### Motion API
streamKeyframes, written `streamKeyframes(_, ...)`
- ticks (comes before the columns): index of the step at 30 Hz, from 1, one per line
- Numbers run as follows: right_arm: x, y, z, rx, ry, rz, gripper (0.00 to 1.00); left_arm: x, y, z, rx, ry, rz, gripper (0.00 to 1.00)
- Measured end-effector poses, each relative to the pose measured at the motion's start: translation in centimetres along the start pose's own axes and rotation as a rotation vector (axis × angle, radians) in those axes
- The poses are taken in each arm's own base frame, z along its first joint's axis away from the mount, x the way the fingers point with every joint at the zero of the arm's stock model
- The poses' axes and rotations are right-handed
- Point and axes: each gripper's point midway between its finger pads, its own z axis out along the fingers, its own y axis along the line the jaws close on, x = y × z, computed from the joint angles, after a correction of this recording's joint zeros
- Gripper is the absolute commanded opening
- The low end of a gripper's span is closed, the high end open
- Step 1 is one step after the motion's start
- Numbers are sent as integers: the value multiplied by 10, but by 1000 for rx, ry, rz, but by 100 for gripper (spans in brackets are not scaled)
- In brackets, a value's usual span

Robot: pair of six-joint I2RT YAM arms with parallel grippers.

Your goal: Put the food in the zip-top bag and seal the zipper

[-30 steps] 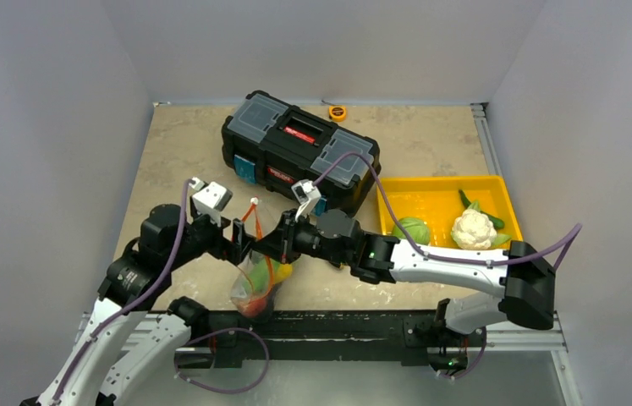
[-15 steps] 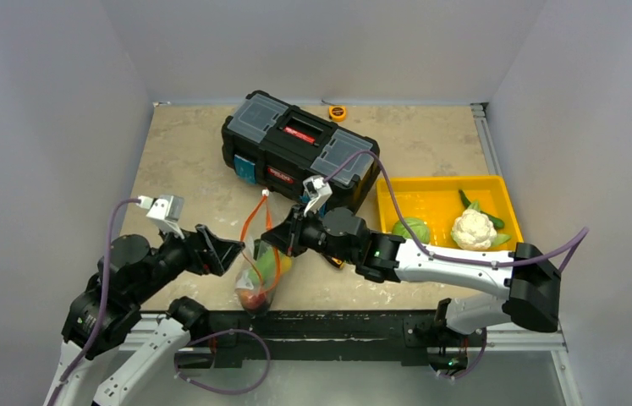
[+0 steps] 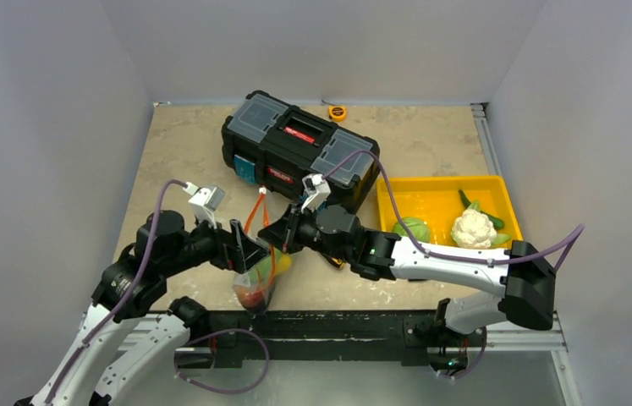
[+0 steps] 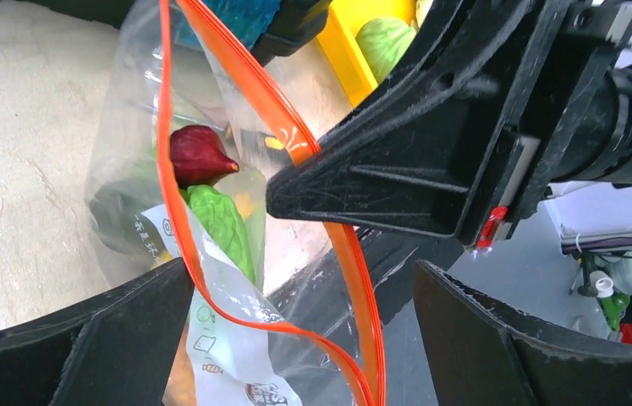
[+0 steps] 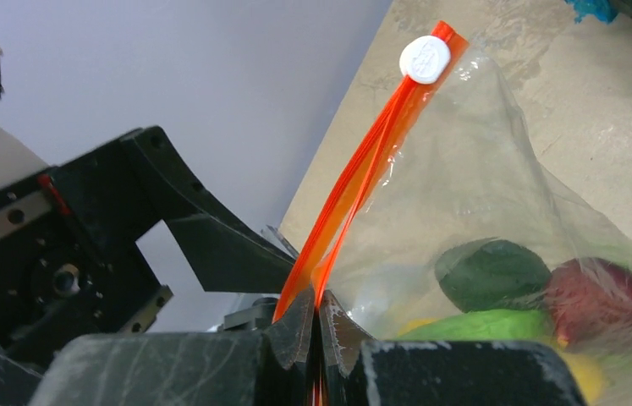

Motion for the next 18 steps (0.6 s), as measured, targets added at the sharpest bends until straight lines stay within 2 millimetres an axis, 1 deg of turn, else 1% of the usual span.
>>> streamKeyframes(3,-3,1,1,15,-9,47,0,5,2,3,-8,11,17,99)
streamKeyframes(7,-6,5,1,29,-9,122,0,7,4,7,-34,16,68,86)
streamKeyframes(9,-7,7,2,33,-12,156,0,9,8,12,-63,25,97,78)
streamKeyframes(12,-8,7,7,44,-17,207,0,11,20,22,-141,48,135,63)
streamKeyframes(14,-6,5,10,53,-16,230,0,10,31,28,-205,61,149,54)
streamKeyframes(15,-5,4,11,58,-14,236,0,8,34,30,-225,61,154,48)
streamKeyframes(16,-5,2,12,65,-19,243,0,6,35,30,-240,63,160,39)
streamKeyframes(18,-7,0,13,72,-25,256,9,3,36,32,-255,62,171,16)
